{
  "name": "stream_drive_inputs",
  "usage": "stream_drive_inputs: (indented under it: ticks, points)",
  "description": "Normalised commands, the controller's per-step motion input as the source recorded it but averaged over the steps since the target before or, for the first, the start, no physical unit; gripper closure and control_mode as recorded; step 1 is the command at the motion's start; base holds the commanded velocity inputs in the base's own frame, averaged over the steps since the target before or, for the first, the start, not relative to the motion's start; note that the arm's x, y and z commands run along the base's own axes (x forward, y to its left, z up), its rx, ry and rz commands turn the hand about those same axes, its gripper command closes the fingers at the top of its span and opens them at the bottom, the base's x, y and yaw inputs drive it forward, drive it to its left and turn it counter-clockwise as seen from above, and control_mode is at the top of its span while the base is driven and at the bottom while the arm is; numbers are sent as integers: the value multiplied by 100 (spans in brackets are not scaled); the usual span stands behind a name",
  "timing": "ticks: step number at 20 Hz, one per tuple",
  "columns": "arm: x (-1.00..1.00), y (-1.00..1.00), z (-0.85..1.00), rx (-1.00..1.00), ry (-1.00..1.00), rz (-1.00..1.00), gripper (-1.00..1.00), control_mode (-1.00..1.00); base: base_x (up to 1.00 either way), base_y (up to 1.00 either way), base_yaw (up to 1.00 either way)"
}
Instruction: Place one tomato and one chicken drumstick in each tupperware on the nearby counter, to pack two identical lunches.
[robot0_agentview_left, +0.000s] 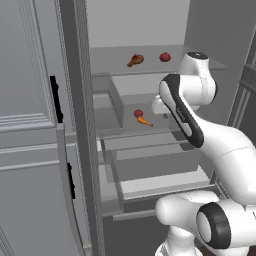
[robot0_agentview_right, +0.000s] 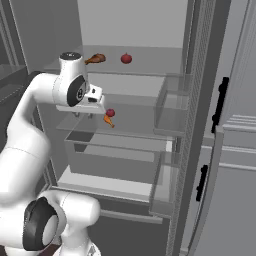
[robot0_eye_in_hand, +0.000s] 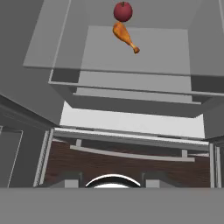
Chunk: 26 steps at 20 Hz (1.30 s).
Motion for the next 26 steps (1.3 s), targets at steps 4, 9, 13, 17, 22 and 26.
stream_drive_inputs:
  ticks: [4,9,13,17,22,26]
  points:
    - [4,-1,-46,0,-12,3,-100,-100,0,0,0]
    - [34,19,-96,-1,-25,11,-100,-100,0,0,0]
    - [59,-1,-26,0,-6,2,-100,-100,0,0,0]
    - [48,-21,0,0,2,2,-100,-100,0,0,0]
    - [67,-7,-2,2,2,8,-100,-100,0,0,0]
    - [74,0,-16,0,3,13,-100,-100,0,0,0]
